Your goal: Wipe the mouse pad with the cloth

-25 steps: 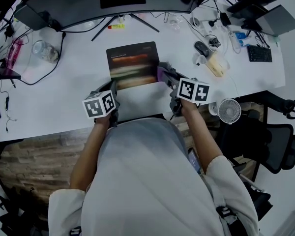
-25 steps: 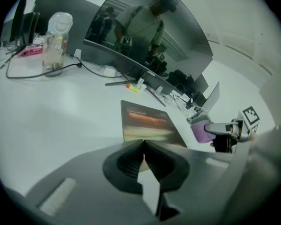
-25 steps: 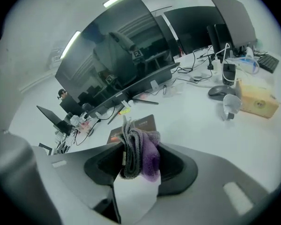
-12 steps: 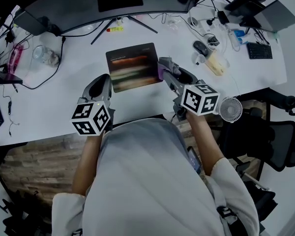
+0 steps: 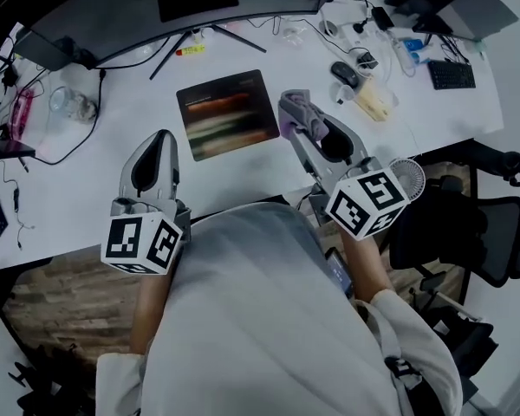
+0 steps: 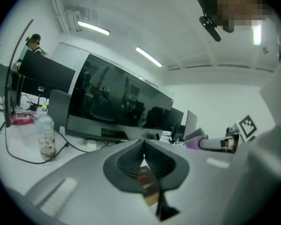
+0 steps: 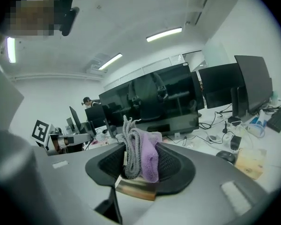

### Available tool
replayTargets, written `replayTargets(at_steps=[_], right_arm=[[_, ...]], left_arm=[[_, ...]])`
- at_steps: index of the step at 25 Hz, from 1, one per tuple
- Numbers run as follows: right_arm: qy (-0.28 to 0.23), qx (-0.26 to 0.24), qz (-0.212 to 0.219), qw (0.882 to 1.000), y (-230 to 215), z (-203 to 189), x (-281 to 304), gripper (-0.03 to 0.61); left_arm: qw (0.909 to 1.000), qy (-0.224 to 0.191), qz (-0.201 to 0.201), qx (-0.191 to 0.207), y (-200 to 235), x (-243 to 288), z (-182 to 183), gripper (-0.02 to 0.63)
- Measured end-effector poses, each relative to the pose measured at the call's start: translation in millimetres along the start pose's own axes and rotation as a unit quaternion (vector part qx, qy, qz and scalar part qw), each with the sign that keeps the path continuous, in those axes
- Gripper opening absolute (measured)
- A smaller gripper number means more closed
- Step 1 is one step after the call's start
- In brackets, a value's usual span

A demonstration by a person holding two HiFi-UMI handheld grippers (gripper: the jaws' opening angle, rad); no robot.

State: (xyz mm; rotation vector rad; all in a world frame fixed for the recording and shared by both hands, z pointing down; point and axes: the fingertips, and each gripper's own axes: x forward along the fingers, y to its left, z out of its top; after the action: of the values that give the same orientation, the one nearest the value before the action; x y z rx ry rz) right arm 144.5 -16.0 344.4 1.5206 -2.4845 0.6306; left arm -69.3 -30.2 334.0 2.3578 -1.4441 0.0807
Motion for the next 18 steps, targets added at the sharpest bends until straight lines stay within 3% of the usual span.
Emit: replayTargets(at_steps=[7,18], right_arm=[[0.01,-0.014,0.008,1.0,6.1,0.8,-14.0,0.165],[0.031,-0.036,0.03,0.998,21.2,-1.1,-19.0,0.166]], left_arm=[[0.9999,-0.014,0.0,0.008,-12.5,-11.8,14.1,0.0],[0.9999,0.007,-0.005,0.012,-19.2,-11.3,1.9,0.0]])
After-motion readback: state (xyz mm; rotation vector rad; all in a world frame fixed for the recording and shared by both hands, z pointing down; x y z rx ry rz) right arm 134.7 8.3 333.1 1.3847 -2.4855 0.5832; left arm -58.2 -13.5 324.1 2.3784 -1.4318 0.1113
